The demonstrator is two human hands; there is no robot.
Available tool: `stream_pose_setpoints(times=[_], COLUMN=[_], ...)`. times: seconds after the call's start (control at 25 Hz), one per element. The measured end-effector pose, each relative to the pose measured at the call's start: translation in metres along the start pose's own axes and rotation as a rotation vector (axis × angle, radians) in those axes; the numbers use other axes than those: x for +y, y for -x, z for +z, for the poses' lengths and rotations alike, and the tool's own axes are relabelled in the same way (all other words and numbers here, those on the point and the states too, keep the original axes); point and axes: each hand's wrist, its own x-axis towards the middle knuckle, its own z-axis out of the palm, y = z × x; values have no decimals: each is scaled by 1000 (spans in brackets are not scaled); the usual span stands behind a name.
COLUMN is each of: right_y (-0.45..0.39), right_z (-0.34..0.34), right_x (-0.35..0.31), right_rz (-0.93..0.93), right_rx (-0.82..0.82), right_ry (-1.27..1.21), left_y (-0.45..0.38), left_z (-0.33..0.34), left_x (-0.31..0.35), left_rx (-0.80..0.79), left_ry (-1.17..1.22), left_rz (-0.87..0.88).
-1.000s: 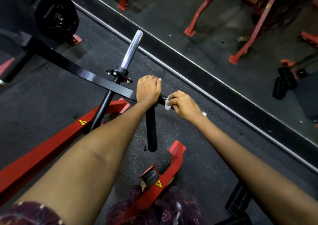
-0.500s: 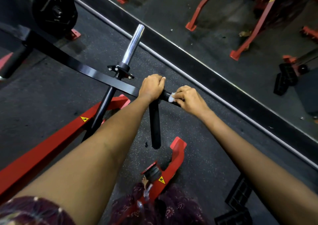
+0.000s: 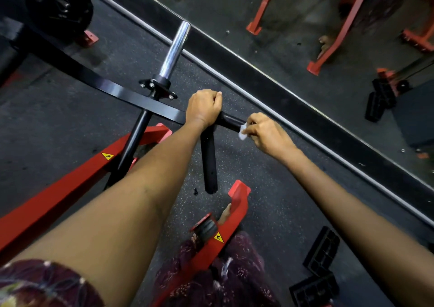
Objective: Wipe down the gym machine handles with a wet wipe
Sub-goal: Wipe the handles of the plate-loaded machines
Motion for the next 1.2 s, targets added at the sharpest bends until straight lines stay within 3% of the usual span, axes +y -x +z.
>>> stream_pose_setpoints(times=[0.16,0.48,0.64,0.84,0.92,1.04,1.2], right_y=[-17,-1,-23,-4,-5,-29,-28], right_z=[-7,-9,-3,1,-5,-7,-1], right_x=[-20,-11,-37,-15,-9,-29,-31], right_rz=[138,141,153,52,122,197,93], right_rx=[109,-5,125,67,18,102,35], right_ry=[-50,-49,-155,-129,-117,-158,-138], left_y=[3,29,24,23,23,22,23], left_z=[6,10,13,18,18,19,20], left_x=[-3,-38,-39,-43,-42,-42,-42], left_rx=[100,55,121,187,196,218,230], left_ry=[-51,-279,-266,-238,-238,-229,-232], left_rz=[179,489,542,586,583,594,598])
